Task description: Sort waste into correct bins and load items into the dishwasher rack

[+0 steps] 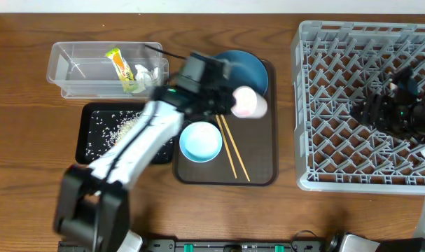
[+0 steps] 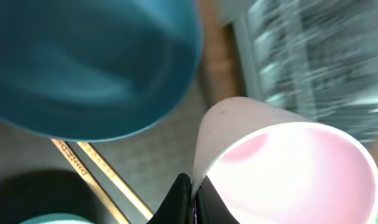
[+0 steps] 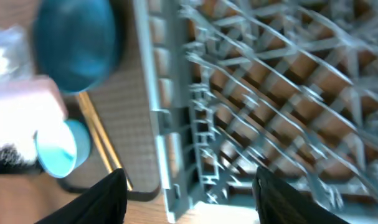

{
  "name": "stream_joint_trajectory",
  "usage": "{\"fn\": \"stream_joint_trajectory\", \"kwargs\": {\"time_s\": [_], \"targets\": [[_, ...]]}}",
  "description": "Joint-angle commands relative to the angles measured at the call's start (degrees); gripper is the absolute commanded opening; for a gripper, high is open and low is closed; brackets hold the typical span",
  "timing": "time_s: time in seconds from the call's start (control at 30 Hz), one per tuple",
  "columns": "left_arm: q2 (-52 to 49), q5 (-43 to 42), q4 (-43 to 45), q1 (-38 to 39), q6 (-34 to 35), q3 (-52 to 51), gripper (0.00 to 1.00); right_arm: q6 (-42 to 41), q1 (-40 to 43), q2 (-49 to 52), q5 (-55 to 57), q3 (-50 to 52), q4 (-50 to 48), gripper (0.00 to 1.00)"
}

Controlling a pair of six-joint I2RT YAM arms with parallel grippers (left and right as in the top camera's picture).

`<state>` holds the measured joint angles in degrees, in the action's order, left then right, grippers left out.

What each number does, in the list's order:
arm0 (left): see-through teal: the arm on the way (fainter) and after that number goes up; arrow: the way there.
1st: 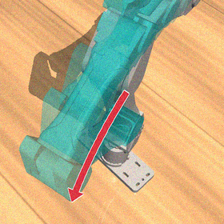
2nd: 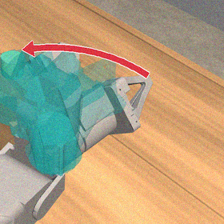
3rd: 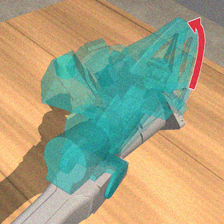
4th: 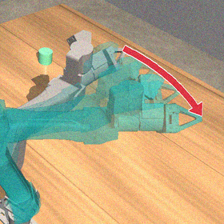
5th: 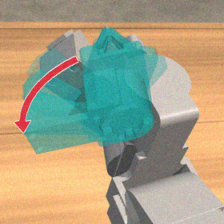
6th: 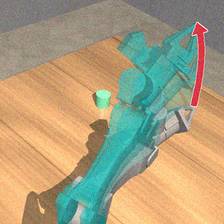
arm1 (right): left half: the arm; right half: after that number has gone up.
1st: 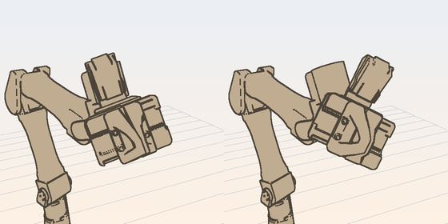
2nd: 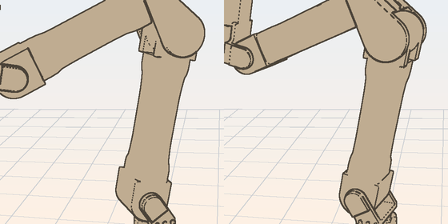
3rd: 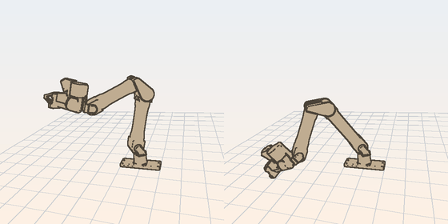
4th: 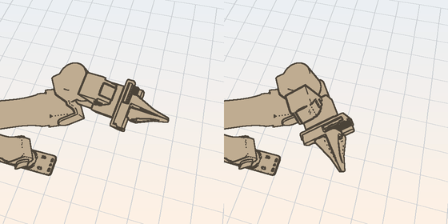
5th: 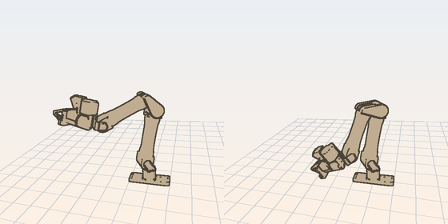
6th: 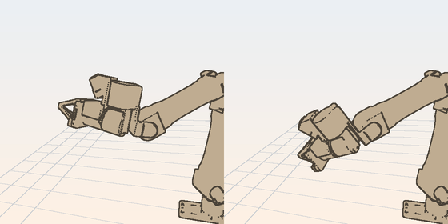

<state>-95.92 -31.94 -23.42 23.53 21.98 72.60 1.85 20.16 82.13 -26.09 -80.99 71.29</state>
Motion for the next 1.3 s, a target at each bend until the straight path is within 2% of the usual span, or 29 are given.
{"fn": "stream_joint_trajectory", "kwargs": {"time_s": [0.0, 0.1, 0.2, 0.33, 0.47, 0.6, 0.83, 1.03, 1.27], "targets": [[1.6, -20.0, 0.2, -5.6, 3.0, 0.0, 0.06, 8.0, -2.3, 1.1, -10.6, 0.2, -1.5, 0.62], [1.5, -30.5, 0.1, -8.6, 3.0, -0.1, 0.07, 12.5, -5.2, 1.8, -13.1, 0.2, -2.2, 0.63], [1.5, -36.9, 0.3, -9.6, 3.0, 0.0, 0.06, 16.5, -8.2, 2.6, -18.3, 0.2, -2.3, 0.6], [1.5, -41.5, 0.5, -9.6, 4.2, -0.1, 0.06, 24.6, -12.9, 4.3, -30.9, 0.2, -3.0, 0.5], [1.5, -45.8, 2.2, -9.6, 5.6, 0.0, 0.06, 26.6, -18.3, 6.2, -32.9, 0.2, -5.5, 0.46], [1.5, -46.3, 2.8, -9.6, 5.8, 0.0, 0.06, 26.6, -22.8, 7.5, -32.9, 0.2, -8.5, 0.47], [1.5, -46.1, 2.8, -9.6, 6.0, 0.0, 0.06, 26.6, -29.2, 7.7, -32.9, 0.2, -12.3, 0.56], [1.5, -46.1, 3.0, -9.6, 6.0, -0.1, 0.06, 26.6, -30.5, 7.7, -32.2, 0.2, -12.4, 0.66], [1.5, -46.1, 3.1, -10.7, 6.0, 0.0, 0.06, 27.7, -30.1, 7.7, -25.3, 0.2, -9.3, 0.69]]}}
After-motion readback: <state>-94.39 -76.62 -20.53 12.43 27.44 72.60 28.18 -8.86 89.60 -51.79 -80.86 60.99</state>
